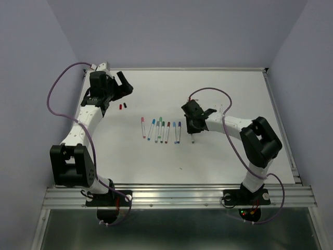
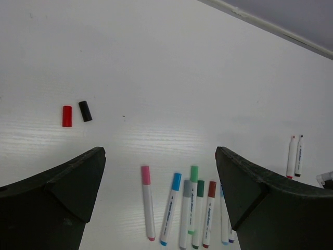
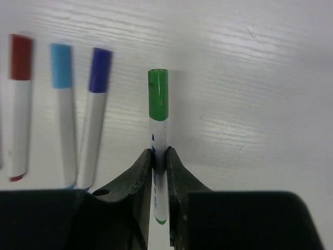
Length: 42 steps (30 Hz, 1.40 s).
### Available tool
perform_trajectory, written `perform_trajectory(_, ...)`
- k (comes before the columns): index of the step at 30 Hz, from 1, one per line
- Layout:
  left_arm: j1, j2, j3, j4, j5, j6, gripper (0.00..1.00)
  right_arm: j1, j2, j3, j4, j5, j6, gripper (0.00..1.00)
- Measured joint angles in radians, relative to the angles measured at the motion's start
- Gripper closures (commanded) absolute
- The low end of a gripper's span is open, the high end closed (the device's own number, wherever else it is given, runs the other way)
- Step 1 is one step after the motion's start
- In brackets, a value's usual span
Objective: Open the pen caps
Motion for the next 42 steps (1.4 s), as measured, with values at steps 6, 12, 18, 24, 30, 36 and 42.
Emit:
perform_trajectory(6, -0.026, -0.007, -0.071, 0.101, 0.219, 0.001, 0.01, 0.0, -0.205, -0.061, 0.188, -0.153, -0.214, 0.99)
perform_trajectory(12, -0.183, -0.008, -0.086, 0.231, 0.397, -0.014, 0.01, 0.0, -0.345, -0.064, 0.38, -0.349, -0.277, 0.99)
perform_trajectory(18, -0.275, -0.019, -0.094, 0.346, 0.462, -0.057, 0.01, 0.0, -0.354, -0.064, 0.448, -0.485, -0.27, 0.99)
perform_trajectory(24, -0.29, -0.019, -0.094, 0.385, 0.46, -0.084, 0.03, 0.0, -0.354, -0.061, 0.48, -0.551, -0.252, 0.99)
perform_trajectory(30, -0.308, -0.019, -0.094, 0.401, 0.46, -0.098, 0.14, 0.0, -0.354, -0.061, 0.507, -0.576, -0.241, 0.99)
perform_trajectory(36, -0.324, -0.019, -0.094, 0.407, 0.463, -0.103, 0.29, 0.0, -0.354, -0.058, 0.529, -0.573, -0.231, 0.99)
perform_trajectory(42, -0.326, -0.019, -0.094, 0.408, 0.462, -0.109, 0.46, 0.0, -0.353, -0.045, 0.538, -0.569, -0.23, 0.99)
